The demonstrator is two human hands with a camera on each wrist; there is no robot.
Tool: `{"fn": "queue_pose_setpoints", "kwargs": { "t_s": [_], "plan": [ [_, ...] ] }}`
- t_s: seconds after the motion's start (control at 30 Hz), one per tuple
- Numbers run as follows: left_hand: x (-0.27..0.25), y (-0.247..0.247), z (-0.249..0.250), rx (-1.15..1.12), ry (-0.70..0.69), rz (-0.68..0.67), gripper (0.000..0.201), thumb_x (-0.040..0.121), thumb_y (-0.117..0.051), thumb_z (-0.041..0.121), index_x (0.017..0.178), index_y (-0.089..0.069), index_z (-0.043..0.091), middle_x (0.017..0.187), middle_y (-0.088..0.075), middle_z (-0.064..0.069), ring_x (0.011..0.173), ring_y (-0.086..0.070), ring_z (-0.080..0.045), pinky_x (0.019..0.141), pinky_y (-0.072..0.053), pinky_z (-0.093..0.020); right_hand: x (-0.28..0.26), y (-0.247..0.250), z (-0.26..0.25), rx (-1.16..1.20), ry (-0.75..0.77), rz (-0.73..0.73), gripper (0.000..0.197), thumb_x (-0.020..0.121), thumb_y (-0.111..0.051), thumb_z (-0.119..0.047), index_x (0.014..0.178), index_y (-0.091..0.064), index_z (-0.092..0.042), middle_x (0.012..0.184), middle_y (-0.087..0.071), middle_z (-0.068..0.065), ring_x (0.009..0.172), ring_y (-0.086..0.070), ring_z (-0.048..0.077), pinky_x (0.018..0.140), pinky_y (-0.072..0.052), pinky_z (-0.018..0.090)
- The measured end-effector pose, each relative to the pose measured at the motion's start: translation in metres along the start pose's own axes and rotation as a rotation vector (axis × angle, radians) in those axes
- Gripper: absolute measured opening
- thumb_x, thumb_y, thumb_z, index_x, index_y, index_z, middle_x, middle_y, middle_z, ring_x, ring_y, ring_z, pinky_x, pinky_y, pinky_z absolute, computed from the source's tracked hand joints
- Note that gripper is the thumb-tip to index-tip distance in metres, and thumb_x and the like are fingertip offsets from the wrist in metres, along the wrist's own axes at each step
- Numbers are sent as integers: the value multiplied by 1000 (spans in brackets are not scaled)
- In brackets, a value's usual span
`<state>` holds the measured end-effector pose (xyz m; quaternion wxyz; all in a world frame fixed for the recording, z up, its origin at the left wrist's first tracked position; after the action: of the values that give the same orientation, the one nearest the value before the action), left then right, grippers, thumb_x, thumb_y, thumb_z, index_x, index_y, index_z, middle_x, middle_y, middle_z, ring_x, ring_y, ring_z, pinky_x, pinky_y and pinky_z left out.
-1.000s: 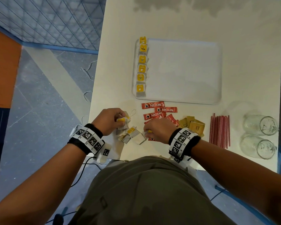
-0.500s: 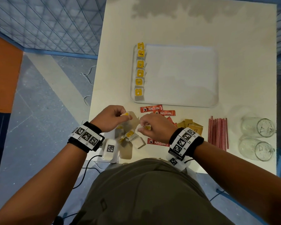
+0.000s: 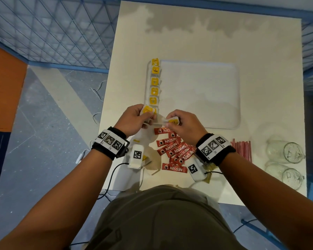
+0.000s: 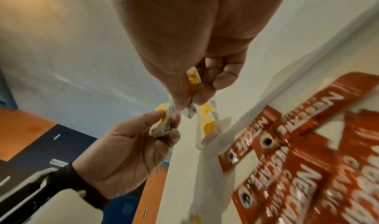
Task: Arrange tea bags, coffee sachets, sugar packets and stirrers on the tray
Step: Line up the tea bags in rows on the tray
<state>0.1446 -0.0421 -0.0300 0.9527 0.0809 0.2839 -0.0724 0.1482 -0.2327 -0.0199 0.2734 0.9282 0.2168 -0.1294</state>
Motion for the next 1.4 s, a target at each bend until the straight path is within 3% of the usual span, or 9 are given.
{"fn": "queue_pose_setpoints", "kwargs": {
  "t_s": [0.13,0.3,0.47,0.6,0.8,0.9,1.03,1.17,1.4],
  "plan": [
    [15,-14,15,-20,-16,-18,17,99,-60,16,104,-71,4,95,-76,-9,83,-70,-23,70,-58,-34,17,18,-8,-20,-2,16,24,87,-78,-31,108,-66,-27,92,-67,-15,78,-59,-1,70,-43,19],
    [24,-28,33,-68,-46,-76,21,94,-69,22,106,-69,4,100,-72,-22,83,-69,-23,72,-55,-37,37,36,-7,68,-46,24,34,78,-85,-31,102,-62,-28,90,-73,-6,83,-70,17,81,-59,43],
    [28,-30,37,-40,-82,-30,15,92,-71,13,104,-71,4,93,-74,-20,77,-70,-19,66,-56,-33,48,53,-10,108,-28,85,31,80,-85,-24,102,-64,-24,94,-73,-2,85,-69,18,83,-59,40],
    [31,-33,41,-41,-104,-22,16,93,-70,20,101,-73,7,93,-75,-15,78,-70,-21,68,-56,-36,53,56,-15,157,-2,87,23,83,-82,-14,98,-67,-21,92,-75,2,88,-71,23,87,-59,44],
    [36,-31,44,-86,-106,-60,22,98,-64,22,109,-70,4,95,-76,-8,80,-70,-20,68,-56,-35,62,53,-19,84,26,32,9,85,-79,-22,91,-73,-20,87,-76,-2,87,-72,21,87,-57,51],
    [38,-28,45,-40,-125,-57,22,95,-68,21,107,-71,3,93,-76,-12,79,-70,-19,65,-57,-31,66,50,-20,87,34,3,12,85,-77,-17,96,-74,-20,87,-75,-3,86,-71,19,86,-58,47],
    [47,-21,41,-27,-113,-6,17,93,-70,15,103,-71,1,88,-73,-19,75,-70,-17,63,-55,-28,69,50,-22,187,-1,10,28,87,-76,-4,111,-69,-17,89,-71,-8,70,-60,3,78,-55,26],
    [53,-17,40,-79,-105,44,15,95,-66,12,102,-71,-1,94,-73,-18,75,-69,-18,62,-55,-28,74,50,-21,334,-35,58,39,87,-77,-1,123,-65,-9,99,-73,6,82,-69,13,83,-58,29],
    [63,-16,41,-63,-113,51,17,97,-64,15,104,-71,1,92,-73,-10,75,-69,-18,63,-55,-28,80,52,-23,253,11,162,11,91,-74,-11,100,-74,-18,90,-74,-7,79,-66,1,79,-53,20]
  ]
}}
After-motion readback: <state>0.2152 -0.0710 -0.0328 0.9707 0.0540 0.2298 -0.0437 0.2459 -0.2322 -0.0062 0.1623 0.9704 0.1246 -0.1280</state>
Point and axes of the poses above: each hand's wrist, its own x-axis towards the middle knuckle, its own y-axis out of the back of the hand, z = x × y, the point moved 8 cm from there along x, towards the middle knuckle
